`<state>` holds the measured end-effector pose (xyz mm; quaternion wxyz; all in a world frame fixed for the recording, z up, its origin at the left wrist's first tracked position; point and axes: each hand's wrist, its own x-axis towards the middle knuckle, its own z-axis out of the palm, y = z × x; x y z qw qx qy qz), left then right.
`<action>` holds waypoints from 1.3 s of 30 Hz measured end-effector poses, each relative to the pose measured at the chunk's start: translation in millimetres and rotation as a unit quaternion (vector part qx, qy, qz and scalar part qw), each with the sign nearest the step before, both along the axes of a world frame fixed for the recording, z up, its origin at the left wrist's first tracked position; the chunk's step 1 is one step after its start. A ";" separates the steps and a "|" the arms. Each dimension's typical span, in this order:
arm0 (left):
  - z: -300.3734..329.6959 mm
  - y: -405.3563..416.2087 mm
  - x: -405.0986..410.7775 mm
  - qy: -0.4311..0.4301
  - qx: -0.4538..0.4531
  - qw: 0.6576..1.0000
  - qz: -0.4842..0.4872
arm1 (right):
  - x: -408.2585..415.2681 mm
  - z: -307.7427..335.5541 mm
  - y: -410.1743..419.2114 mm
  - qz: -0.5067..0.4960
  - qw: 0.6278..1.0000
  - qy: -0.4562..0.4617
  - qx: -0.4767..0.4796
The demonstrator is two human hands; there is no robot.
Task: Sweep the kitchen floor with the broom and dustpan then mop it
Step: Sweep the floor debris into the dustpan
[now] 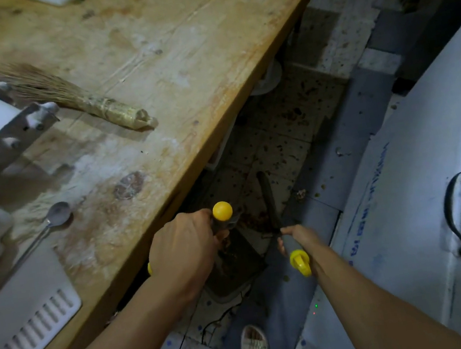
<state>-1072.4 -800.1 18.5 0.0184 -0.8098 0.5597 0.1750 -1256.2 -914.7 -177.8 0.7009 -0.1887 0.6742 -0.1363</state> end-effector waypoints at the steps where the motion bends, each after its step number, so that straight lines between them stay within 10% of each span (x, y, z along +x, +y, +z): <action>1: 1.7 6.5 0.8 -0.001 -0.001 1.000 -0.001 | 2.7 4.4 6.9 -0.002 1.000 -0.001 -0.001; 19: 1.2 103.5 31.0 -0.001 -0.005 1.000 -0.010 | 35.6 9.9 145.0 -0.143 0.987 -0.061 0.044; 39: -26.6 78.9 34.1 -0.001 0.021 1.000 0.015 | 49.5 -12.4 43.2 -0.150 0.979 -0.129 0.056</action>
